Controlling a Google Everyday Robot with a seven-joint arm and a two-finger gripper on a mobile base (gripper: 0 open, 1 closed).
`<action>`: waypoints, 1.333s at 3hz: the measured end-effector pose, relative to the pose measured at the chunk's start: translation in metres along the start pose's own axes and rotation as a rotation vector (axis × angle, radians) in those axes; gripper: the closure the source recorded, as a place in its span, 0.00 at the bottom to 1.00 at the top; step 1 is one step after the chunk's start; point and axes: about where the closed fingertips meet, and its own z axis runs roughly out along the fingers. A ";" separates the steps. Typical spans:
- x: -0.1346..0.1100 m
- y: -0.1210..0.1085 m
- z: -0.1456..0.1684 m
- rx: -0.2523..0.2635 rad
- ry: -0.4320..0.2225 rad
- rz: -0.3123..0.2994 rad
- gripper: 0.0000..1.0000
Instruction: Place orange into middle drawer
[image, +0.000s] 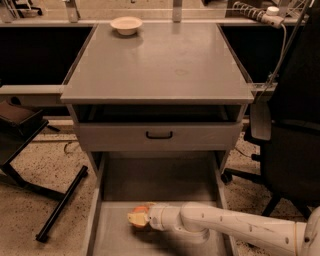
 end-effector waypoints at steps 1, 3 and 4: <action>0.000 0.000 0.000 0.000 0.000 0.000 0.35; 0.000 0.000 0.000 0.000 0.000 0.000 0.00; 0.000 0.000 0.000 0.000 0.000 0.000 0.00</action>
Offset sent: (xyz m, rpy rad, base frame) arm 0.0000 0.0000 0.0000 0.0000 0.0000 0.0000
